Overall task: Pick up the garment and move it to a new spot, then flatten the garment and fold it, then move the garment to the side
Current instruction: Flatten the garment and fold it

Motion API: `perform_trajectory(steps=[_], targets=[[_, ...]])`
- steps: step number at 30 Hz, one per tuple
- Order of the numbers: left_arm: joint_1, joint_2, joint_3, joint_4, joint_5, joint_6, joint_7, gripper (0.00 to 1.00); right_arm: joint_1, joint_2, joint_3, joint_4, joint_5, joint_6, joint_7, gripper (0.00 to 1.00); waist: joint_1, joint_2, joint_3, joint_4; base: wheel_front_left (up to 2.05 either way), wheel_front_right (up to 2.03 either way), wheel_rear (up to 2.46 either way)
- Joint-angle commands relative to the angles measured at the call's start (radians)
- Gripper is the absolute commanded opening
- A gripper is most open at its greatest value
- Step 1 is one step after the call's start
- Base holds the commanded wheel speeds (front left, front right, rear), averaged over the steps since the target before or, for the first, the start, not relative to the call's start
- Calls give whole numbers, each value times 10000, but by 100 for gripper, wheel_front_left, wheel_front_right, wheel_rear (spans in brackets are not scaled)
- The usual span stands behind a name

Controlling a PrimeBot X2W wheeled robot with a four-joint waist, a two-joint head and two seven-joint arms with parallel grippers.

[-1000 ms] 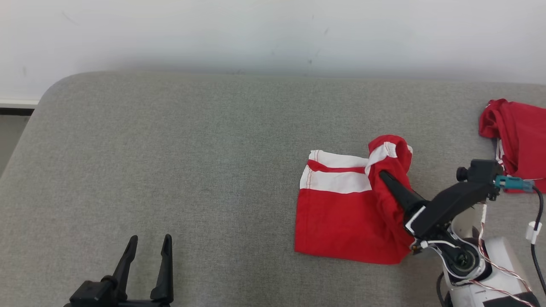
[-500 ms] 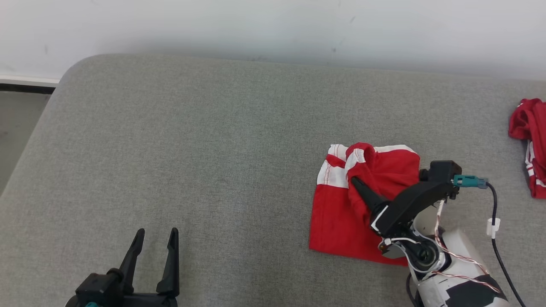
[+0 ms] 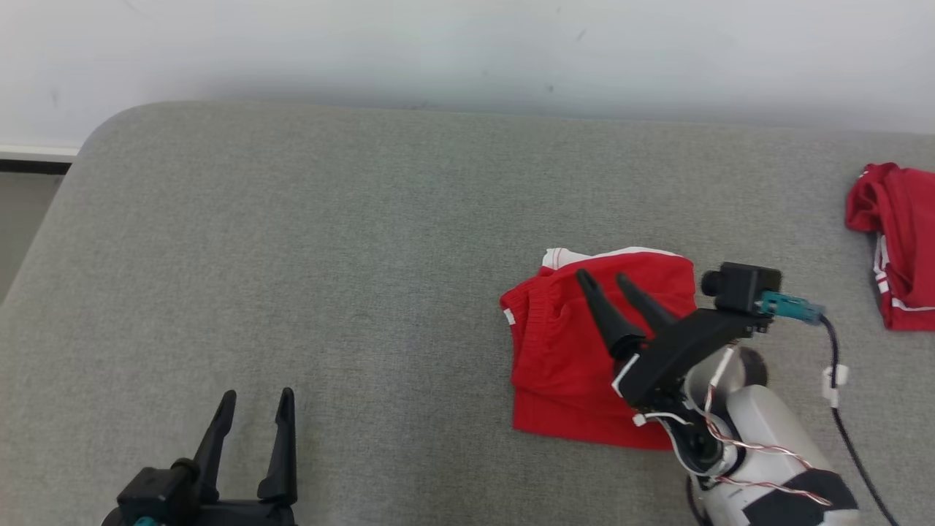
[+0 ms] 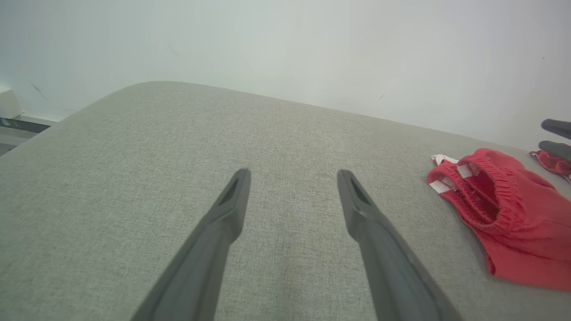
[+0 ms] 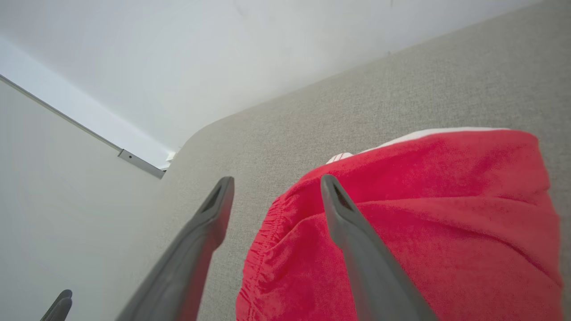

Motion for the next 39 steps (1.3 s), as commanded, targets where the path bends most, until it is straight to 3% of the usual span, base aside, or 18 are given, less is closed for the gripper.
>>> perform_trajectory(steps=[1, 6, 14, 29, 39], targets=[[36, -6, 94, -51, 68, 12, -2, 100, 190, -221, -4, -270, -208, -21, -255, 100, 0, -1, -85, -182, 0, 0, 0], [112, -6, 463, -215, 153, 13, -2, 100, 842, -795, -103, -1348, -932, -21, -1406, 100, 0, -1, -125, -599, 0, 0, 0], [54, -3, 1024, -467, 304, 12, -2, 100, 1959, -1018, -601, -2467, -1948, -21, -3051, 100, 0, -1, -196, -1170, 0, 0, 0], [511, -5, 1415, -626, 503, 12, -3, 100, 4071, -1099, -1351, -3347, -3105, -21, -4134, 100, 0, -1, -848, -1457, 0, 0, 0], [872, -7, 1261, -712, 781, 12, -1, 100, 5178, -427, -1546, -3946, -4160, -21, -4283, 100, 0, -1, -1222, -1300, 0, 0, 0]])
